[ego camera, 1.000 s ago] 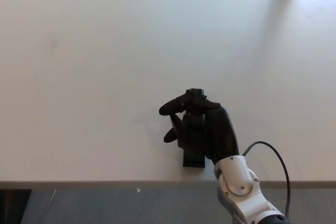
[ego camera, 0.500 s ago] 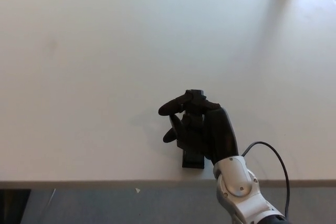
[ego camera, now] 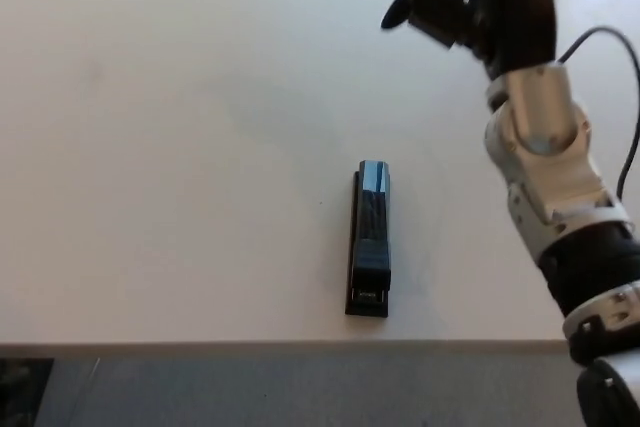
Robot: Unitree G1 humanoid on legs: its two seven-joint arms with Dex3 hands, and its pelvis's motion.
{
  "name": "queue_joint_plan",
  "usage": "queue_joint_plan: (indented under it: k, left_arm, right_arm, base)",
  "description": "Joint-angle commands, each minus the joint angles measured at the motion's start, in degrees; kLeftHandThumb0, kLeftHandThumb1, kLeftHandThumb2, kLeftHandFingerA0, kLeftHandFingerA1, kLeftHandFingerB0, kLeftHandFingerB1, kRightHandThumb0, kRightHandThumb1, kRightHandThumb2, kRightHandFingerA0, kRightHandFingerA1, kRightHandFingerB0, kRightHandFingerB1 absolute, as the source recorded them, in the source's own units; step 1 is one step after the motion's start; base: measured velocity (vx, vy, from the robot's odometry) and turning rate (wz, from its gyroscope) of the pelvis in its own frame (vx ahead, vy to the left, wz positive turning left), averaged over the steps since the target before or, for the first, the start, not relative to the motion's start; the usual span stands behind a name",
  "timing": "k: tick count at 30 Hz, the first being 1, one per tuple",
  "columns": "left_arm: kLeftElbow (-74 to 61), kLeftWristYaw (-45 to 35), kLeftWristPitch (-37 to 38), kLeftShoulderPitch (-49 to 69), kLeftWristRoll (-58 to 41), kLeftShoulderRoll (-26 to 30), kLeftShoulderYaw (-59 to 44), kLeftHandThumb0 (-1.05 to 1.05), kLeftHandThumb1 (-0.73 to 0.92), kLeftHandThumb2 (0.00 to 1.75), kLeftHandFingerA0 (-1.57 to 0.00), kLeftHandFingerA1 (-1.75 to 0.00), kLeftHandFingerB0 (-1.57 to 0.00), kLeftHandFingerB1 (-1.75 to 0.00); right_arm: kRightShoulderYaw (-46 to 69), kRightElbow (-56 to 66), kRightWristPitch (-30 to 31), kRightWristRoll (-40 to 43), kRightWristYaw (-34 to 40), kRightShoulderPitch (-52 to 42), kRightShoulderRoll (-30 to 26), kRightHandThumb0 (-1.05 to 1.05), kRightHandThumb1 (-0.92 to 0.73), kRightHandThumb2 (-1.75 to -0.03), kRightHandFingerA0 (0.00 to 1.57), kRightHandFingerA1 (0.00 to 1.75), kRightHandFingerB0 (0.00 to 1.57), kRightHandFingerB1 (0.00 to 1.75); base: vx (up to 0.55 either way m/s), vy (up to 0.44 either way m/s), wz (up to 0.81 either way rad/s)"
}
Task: The robot uses its right hand to press on the stapler that is in the middle of the desk
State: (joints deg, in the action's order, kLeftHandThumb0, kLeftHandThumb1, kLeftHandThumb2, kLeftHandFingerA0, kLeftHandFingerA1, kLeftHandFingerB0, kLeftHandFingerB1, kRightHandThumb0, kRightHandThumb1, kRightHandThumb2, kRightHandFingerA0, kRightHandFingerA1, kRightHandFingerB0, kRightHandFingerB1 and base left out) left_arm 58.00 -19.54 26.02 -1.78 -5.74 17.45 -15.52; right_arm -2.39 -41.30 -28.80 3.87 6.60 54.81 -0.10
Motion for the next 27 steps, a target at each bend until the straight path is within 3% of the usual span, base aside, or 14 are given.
queue_joint_plan:
  k: [1,3,5,9,11,13,14,15,18,21,23,24,26,27]
  left_arm:
    - [-0.5,0.4,-1.5,-0.8,-1.2,2.1,-1.0,-0.79,0.71,1.1,0.0,-0.44,-0.09,-0.41]
    - [-1.3,0.6,-2.4,-1.1,-1.4,2.1,-1.2,-0.75,0.7,1.09,0.0,-0.45,-0.06,-0.42]
    - [-1.5,0.5,-2.4,-1.1,-2.1,1.9,-1.8,-0.79,0.69,1.07,0.0,-0.45,-0.06,-0.42]
    - [-1.3,0.3,-1.5,-0.8,-2.1,2.0,-2.4,-0.77,0.68,1.1,0.0,-0.47,-0.06,-0.43]
    - [-1.0,0.2,-1.7,-1.3,-1.9,2.3,-2.3,-0.85,0.72,1.1,0.0,-0.45,-0.06,-0.41]
    - [-0.9,-0.1,-2.2,-1.7,-2.0,2.5,-2.4,-0.84,0.71,1.1,0.0,-0.44,-0.1,-0.4]
    - [-1.1,0.1,-2.4,-1.9,-2.0,2.4,-2.5,-0.74,0.92,0.69,-0.08,-0.4,-0.09,-0.35]
    - [-1.3,0.4,-2.7,-2.0,-2.1,2.4,-2.6,-0.83,0.7,1.09,0.0,-0.45,-0.11,-0.42]
    - [-1.5,0.5,-3.1,-2.1,-1.8,3.0,-2.8,-0.82,0.7,1.1,0.0,-0.46,-0.1,-0.43]
    - [-1.5,0.3,-3.4,-2.2,-2.0,3.2,-3.0,-0.8,0.7,1.1,0.0,-0.45,-0.11,-0.43]
    - [-1.3,-0.1,-3.0,-1.9,-2.1,3.2,-3.2,-0.8,0.7,1.09,0.0,-0.45,-0.11,-0.43]
    - [-1.2,-0.2,-3.1,-1.9,-2.4,3.1,-3.4,-0.74,0.92,0.7,-0.08,-0.4,-0.1,-0.35]
    - [-1.1,-0.1,-3.3,-1.7,-2.4,3.1,-3.6,-0.74,0.92,0.7,-0.08,-0.39,-0.1,-0.35]
    - [-0.9,-0.1,-3.1,-1.4,-2.3,3.1,-3.7,-0.77,0.92,0.72,-0.08,-0.39,-0.09,-0.34]
  right_arm:
    - [5.1,10.2,13.5,6.2,-6.0,3.2,-5.5,-0.28,-0.8,-0.63,1.26,1.02,0.73,1.12]
    - [6.4,11.3,13.8,7.5,-8.0,2.6,-7.3,-0.19,-0.82,-0.65,1.26,1.09,0.72,1.18]
    - [8.1,14.9,15.9,8.9,-10.0,1.0,-10.1,-0.1,-0.71,-0.86,1.28,1.06,0.79,1.1]
    - [10.1,22.1,19.5,9.6,-9.9,-2.3,-12.7,-0.04,-0.72,-0.88,1.26,1.07,0.79,1.11]
    - [13.5,27.2,21.1,11.4,-11.6,-6.4,-17.3,0.0,-0.75,-0.92,1.22,1.18,0.74,1.19]
    - [15.8,28.0,21.3,12.1,-13.0,-8.8,-20.2,0.04,-0.75,-0.87,1.24,1.11,0.76,1.17]
    - [18.4,26.4,20.4,13.7,-15.4,-10.5,-22.9,0.06,-0.78,-0.87,1.22,1.08,0.78,1.15]
    - [20.8,24.7,19.2,14.6,-16.9,-12.0,-25.1,0.06,-0.8,-0.85,1.22,1.08,0.79,1.12]
    - [27.9,21.3,17.2,15.2,-17.7,-17.3,-31.2,-0.1,-0.74,-0.8,1.23,1.19,0.77,1.2]
    - [33.7,16.2,17.3,17.6,-18.8,-20.2,-34.7,-0.06,-0.7,-0.89,1.21,1.25,0.81,1.18]
    - [37.3,15.4,20.6,16.6,-15.4,-23.8,-37.0,-0.1,-0.75,-0.76,1.19,1.23,0.79,1.14]
    - [39.5,13.5,20.5,17.8,-16.5,-25.4,-37.9,-0.12,-0.81,-0.69,1.17,1.25,0.78,1.09]
    - [41.1,9.3,16.0,15.5,-17.5,-29.1,-40.2,0.01,-0.82,-0.74,1.18,1.22,0.75,1.18]
    - [41.8,6.7,13.4,15.1,-18.6,-30.7,-41.1,0.06,-0.78,-0.76,1.18,1.18,0.82,1.17]
  base:
    - [0.0,0.0,0.0]
    - [0.0,0.0,0.0]
    - [0.0,0.0,0.0]
    - [0.0,0.0,0.0]
    - [0.0,0.0,0.0]
    - [0.0,0.0,0.0]
    - [0.0,0.0,0.0]
    - [0.0,0.0,0.0]
    - [0.0,0.0,0.0]
    - [0.0,0.0,0.0]
    - [0.0,0.0,0.0]
    - [0.0,0.0,0.0]
    - [0.0,0.0,0.0]
    - [0.0,0.0,0.0]
